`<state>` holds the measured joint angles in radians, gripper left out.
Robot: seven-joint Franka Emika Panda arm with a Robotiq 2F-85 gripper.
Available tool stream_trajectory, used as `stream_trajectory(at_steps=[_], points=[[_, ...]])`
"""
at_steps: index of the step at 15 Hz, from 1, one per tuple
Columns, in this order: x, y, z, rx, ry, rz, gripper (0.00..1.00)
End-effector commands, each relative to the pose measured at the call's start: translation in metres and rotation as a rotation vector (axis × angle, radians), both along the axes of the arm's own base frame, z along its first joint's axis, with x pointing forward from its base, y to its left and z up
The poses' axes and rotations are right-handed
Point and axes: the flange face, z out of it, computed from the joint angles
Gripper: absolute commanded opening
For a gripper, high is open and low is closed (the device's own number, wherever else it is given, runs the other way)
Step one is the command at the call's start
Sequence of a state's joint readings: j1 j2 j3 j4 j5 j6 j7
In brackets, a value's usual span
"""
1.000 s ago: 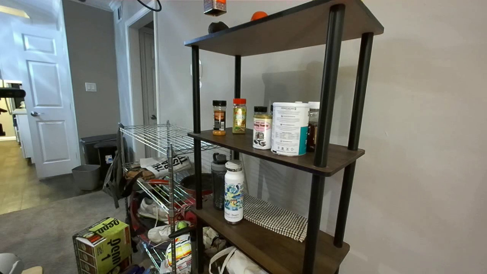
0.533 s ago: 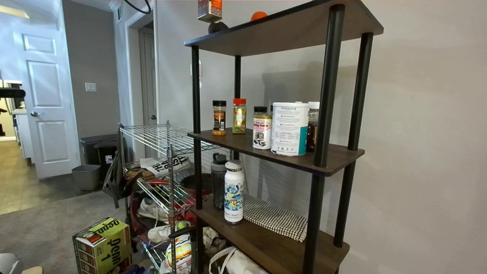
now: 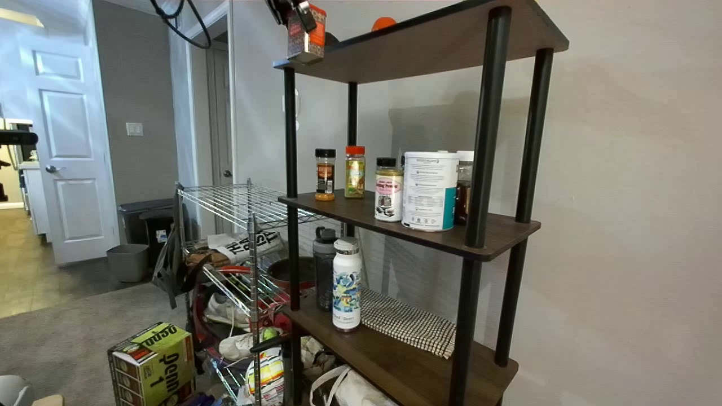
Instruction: Shift the container with the lid to the bottom shelf
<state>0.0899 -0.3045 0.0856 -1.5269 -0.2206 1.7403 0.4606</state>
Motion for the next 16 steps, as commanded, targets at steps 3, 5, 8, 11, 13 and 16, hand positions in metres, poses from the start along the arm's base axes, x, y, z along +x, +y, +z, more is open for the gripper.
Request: stream_trajectory(at_steps=[3,5,8,11,13,16], points=[[-0.009,0.004,-0.043,0.008,0.020,0.066,0.52],[-0.005,0.002,-0.060,0.035,0.020,0.061,0.52],[0.004,-0.001,-0.077,0.093,-0.009,0.055,0.52],[0.018,-0.007,-0.089,0.119,-0.065,0.061,0.52],[0.029,-0.009,-0.093,0.111,-0.102,0.072,0.52],[0.041,-0.010,-0.089,0.072,-0.151,0.099,0.52]])
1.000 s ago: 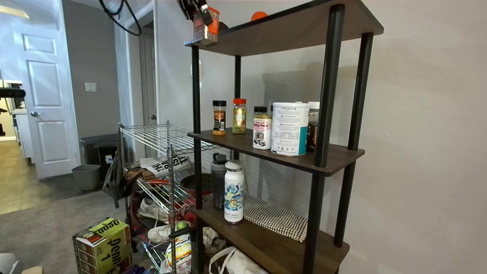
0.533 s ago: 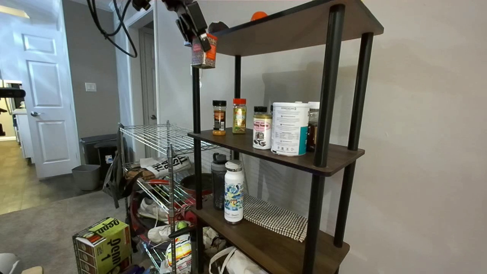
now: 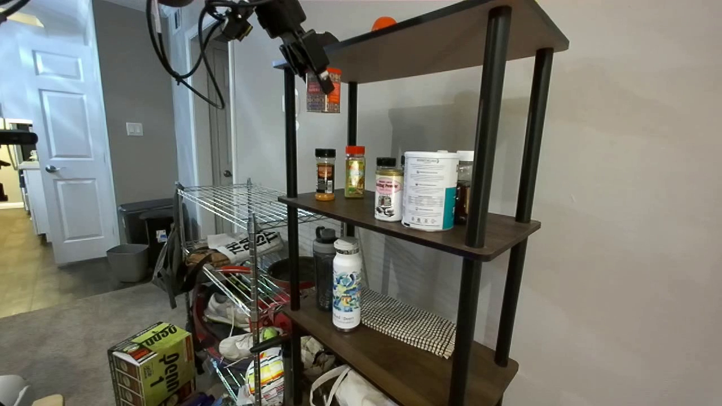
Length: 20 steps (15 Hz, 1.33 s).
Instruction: Shift the container with the lid to the bottom shelf
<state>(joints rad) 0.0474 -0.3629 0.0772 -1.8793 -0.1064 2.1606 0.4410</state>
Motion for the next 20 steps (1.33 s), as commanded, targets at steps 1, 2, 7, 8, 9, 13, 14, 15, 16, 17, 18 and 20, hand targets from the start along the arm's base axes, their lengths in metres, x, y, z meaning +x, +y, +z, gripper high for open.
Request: stream_trajectory(at_steps=[1,2,7,8,9,13,14,15,16,17,18,20], points=[[0.010,-0.005,0.005,-0.034,-0.067,0.047,0.52],[0.015,-0.007,0.008,-0.044,-0.087,0.057,0.52],[0.030,-0.014,0.000,-0.079,-0.129,0.122,0.52],[0.035,-0.017,-0.006,-0.083,-0.134,0.131,0.52],[0.040,-0.020,-0.010,-0.086,-0.138,0.135,0.52],[0.057,-0.037,-0.034,-0.077,-0.138,0.136,0.52],[0.061,-0.040,-0.040,-0.078,-0.141,0.140,0.52],[0.065,-0.043,-0.045,-0.077,-0.145,0.146,0.52],[0.070,-0.046,-0.051,-0.080,-0.148,0.149,0.52],[0.073,-0.048,-0.056,-0.080,-0.150,0.152,0.52],[0.076,-0.049,-0.061,-0.083,-0.151,0.158,0.52],[0.079,-0.048,-0.071,-0.085,-0.153,0.173,0.52]])
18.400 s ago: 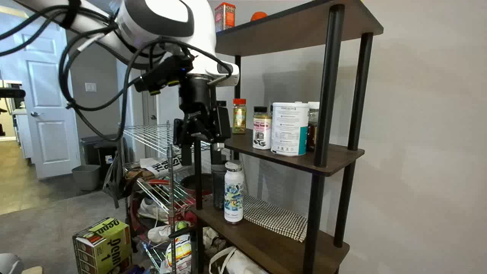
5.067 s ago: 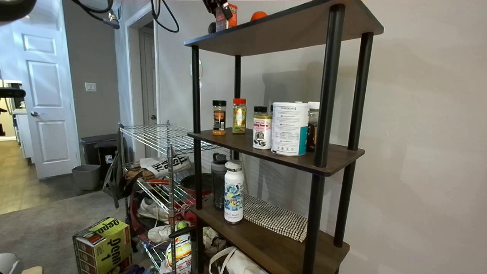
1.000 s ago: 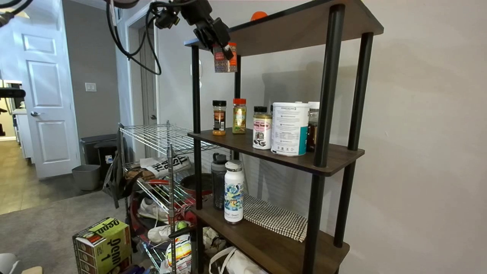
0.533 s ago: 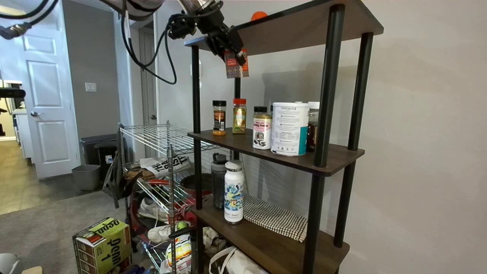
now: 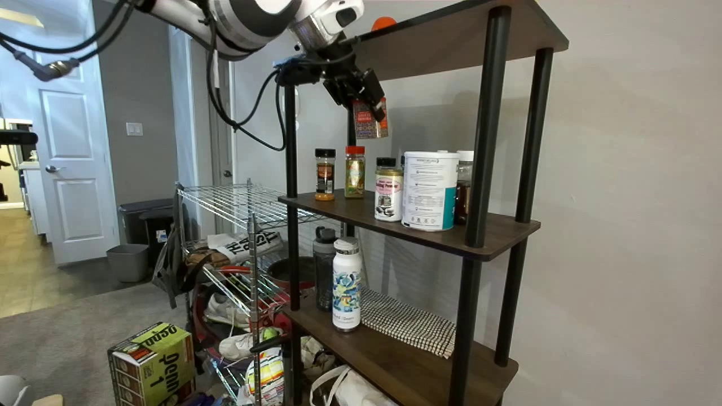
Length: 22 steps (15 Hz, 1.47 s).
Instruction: Shift the container with the lid to the bottom shelf
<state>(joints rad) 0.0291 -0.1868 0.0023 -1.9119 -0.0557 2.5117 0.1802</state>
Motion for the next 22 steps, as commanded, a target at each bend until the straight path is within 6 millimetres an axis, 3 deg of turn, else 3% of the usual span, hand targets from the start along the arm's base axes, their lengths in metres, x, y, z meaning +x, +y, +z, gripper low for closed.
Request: stream_trajectory(at_steps=[1,7,13,22], points=[[0.002,-0.002,-0.016,0.001,-0.025,0.047,0.52],[-0.004,0.005,-0.039,0.013,-0.032,0.099,0.52],[-0.018,0.033,-0.059,-0.049,-0.030,0.209,0.52],[-0.027,0.034,-0.084,-0.074,-0.025,0.243,0.52]])
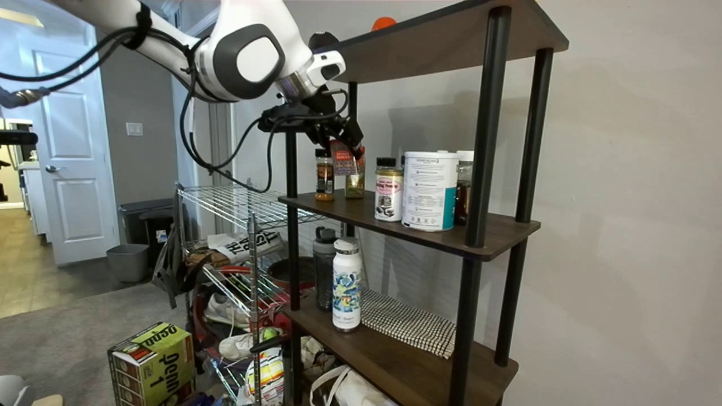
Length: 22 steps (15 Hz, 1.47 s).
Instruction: Shift the container with the lid to the bottom shelf
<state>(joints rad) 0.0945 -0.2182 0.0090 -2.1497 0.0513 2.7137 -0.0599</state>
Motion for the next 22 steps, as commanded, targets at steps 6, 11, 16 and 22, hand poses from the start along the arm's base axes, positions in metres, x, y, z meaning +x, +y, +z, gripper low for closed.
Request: stream_trajectory(at_steps=[6,11,16,22], points=[[-0.002,-0.001,-0.022,-0.018,-0.042,0.044,0.52],[0.011,0.003,-0.048,-0.027,-0.025,0.061,0.52],[0.022,0.007,-0.068,-0.045,-0.003,0.080,0.52],[0.018,0.021,-0.070,-0.038,0.012,0.102,0.52]])
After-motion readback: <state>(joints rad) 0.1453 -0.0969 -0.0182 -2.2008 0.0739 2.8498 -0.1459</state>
